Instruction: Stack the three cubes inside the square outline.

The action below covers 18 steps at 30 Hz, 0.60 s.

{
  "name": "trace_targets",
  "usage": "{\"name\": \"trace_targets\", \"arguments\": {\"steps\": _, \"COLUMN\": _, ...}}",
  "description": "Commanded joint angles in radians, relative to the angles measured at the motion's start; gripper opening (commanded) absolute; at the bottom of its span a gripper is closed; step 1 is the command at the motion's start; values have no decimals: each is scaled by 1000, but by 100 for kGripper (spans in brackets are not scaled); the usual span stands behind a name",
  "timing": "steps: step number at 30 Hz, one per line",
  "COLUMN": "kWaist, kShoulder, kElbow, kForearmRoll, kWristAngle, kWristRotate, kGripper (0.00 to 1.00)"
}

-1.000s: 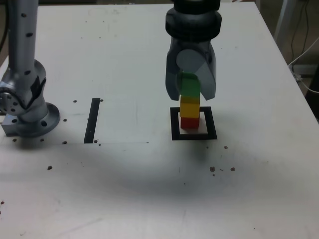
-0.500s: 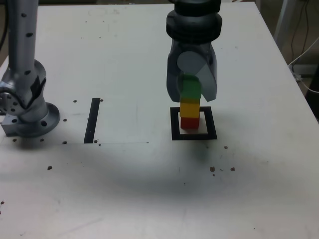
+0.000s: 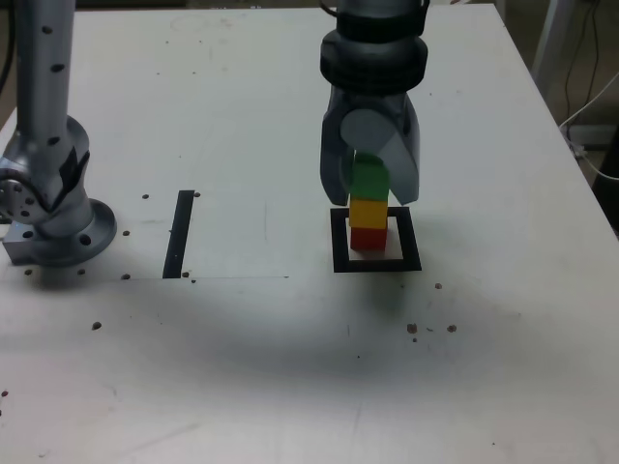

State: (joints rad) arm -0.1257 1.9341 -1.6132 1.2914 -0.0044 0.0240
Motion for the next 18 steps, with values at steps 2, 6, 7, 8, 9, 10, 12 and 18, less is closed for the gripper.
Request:
{"name": "trace_targets", "arguments": {"steps": 2, "kWaist": 2, "kShoulder": 3, "kElbow": 3, "kForearmRoll": -6, "kWristAngle": -2, "kWristRotate": 4, "kGripper": 88}}
{"name": "trace_targets", "arguments": {"steps": 6, "kWaist": 2, "kShoulder": 2, "kElbow": 6, "kForearmRoll": -6, "kWristAngle": -2, "kWristRotate": 5, "kGripper": 89}}
{"name": "trace_targets", "arguments": {"steps": 7, "kWaist": 2, "kShoulder": 2, "kElbow": 6, "kForearmRoll": -6, "kWristAngle": -2, "kWristRotate": 5, "kGripper": 89}}
{"name": "trace_targets", "arguments": {"steps": 8, "kWaist": 2, "kShoulder": 2, "kElbow": 7, "kForearmRoll": -6, "kWristAngle": -2, "kWristRotate": 5, "kGripper": 89}}
{"name": "trace_targets", "arguments": {"steps": 9, "kWaist": 2, "kShoulder": 1, "kElbow": 8, "kForearmRoll": -6, "kWristAngle": -2, "kWristRotate": 5, "kGripper": 90}}
{"name": "trace_targets", "arguments": {"steps": 10, "kWaist": 2, "kShoulder": 1, "kElbow": 9, "kForearmRoll": -6, "kWristAngle": -1, "kWristRotate": 5, "kGripper": 90}}
{"name": "trace_targets", "arguments": {"steps": 12, "kWaist": 2, "kShoulder": -2, "kElbow": 11, "kForearmRoll": -5, "kWristAngle": 0, "kWristRotate": 5, "kGripper": 91}}
{"name": "trace_targets", "arguments": {"steps": 18, "kWaist": 5, "kShoulder": -32, "kElbow": 25, "kForearmRoll": 17, "kWristAngle": 31, "kWristRotate": -10, "kGripper": 99}}
